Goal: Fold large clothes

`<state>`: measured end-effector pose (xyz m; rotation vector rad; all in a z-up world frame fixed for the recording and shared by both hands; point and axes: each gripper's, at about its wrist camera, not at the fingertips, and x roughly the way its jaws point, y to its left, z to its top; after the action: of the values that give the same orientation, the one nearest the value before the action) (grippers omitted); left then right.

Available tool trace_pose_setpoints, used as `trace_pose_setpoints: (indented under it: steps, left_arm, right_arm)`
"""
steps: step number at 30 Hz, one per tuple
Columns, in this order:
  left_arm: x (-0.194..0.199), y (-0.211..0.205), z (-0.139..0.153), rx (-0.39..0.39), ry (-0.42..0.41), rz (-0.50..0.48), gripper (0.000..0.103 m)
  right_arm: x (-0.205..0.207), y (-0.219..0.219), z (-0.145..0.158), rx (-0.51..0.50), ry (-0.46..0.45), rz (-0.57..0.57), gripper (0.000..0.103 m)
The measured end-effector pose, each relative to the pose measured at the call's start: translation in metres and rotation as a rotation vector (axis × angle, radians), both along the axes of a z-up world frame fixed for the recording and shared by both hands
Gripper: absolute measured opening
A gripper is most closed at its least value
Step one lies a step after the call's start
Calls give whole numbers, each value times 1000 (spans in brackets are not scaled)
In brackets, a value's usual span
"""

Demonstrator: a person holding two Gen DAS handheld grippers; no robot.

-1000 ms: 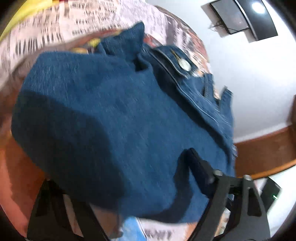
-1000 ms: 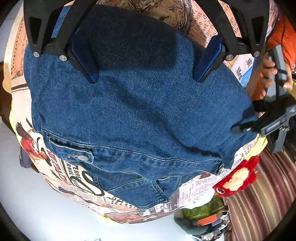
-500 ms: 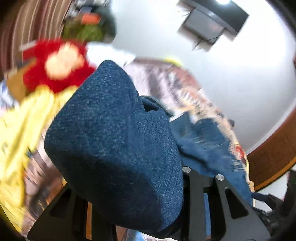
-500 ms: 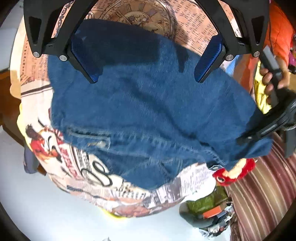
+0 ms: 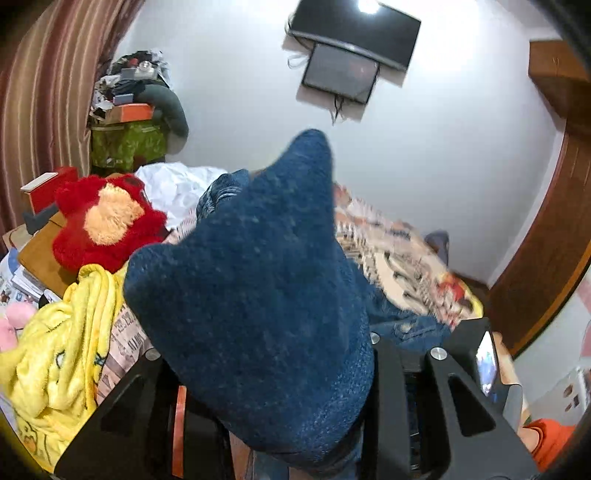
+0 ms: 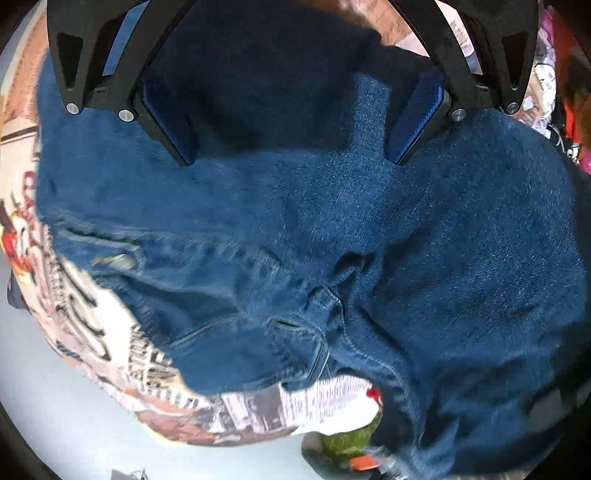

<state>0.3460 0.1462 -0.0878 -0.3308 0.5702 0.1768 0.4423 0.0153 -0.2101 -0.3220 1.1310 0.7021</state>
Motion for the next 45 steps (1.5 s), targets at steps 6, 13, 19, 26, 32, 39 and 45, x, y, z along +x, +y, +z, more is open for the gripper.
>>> trace_pose_setpoints:
  steps: [6, 13, 19, 26, 32, 39, 45]
  left_arm:
    - [19, -14, -19, 45, 67, -1, 32]
    - [44, -44, 4, 54, 27, -66, 31]
    - [73, -115, 28, 165, -20, -188, 29]
    - [81, -206, 15, 314, -6, -414, 29]
    - [64, -258, -36, 418, 115, -633, 30]
    - [37, -272, -74, 462, 233, -749, 37]
    - [14, -265, -67, 443, 262, -743, 43]
  right_arm:
    - [-7, 4, -13, -31, -3, 49, 103]
    - [-3, -59, 21, 101, 79, 14, 103]
    - [-1, -154, 49, 137, 14, -162, 103]
    - [-16, -245, 61, 106, -41, -344, 103]
    - [-33, -289, 58, 85, -38, -431, 103]
    - [-54, -320, 61, 106, -29, -497, 103]
    - [-66, -323, 78, 128, -63, -500, 103]
